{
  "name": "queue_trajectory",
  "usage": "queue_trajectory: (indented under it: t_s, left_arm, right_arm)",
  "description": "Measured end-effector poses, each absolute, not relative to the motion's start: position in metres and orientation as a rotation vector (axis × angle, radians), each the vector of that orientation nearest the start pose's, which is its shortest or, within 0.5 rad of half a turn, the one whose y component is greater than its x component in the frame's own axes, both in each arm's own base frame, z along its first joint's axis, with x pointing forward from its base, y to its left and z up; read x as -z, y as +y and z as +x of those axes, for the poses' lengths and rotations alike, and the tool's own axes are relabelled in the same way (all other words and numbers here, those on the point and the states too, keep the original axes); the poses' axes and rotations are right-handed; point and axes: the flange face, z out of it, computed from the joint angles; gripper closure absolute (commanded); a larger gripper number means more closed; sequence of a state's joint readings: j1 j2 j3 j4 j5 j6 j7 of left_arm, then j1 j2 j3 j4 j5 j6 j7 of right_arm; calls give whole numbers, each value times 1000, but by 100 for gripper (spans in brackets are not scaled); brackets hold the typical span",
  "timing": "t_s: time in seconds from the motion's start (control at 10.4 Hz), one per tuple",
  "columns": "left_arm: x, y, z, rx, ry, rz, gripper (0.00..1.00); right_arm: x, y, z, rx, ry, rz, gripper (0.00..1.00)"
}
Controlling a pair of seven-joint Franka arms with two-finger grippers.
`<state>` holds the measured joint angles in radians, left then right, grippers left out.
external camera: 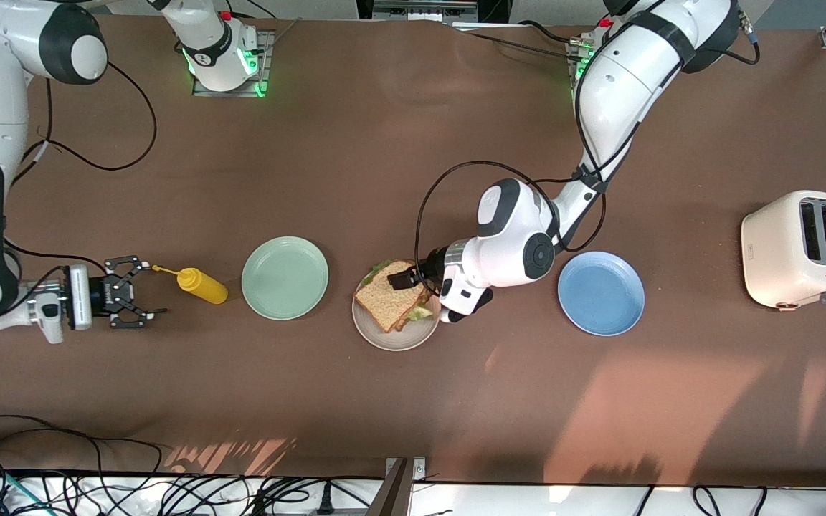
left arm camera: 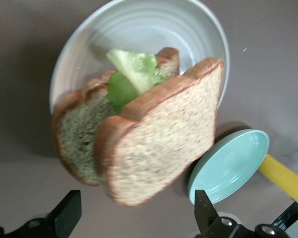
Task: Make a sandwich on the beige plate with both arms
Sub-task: 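Open the left gripper while the right gripper releases the mustard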
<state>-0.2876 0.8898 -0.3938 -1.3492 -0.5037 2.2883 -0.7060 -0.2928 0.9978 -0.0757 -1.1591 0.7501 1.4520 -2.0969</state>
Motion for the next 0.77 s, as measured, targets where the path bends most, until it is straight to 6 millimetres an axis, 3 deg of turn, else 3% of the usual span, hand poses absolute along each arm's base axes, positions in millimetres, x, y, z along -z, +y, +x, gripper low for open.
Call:
queue_trajectory:
  t_s: [0.19,0.39,0.58,0.77]
  left_arm:
    - [-227,-406,619,605,607,2470,0]
    - [-237,-372,628,652,546,2567,0]
    - [-277,-334,638,631,480,2697,0]
    - [-327,-283,651,535,467,2835,0]
  right_arm:
    - [-208,-182,674,428,-1665,-1644,0]
    - [-244,-204,676,391,-1766,-1745,0]
    - [-271,-217,679,439,-1823,-1874,0]
    - [-302,-218,675,407,-1798,-1974,0]
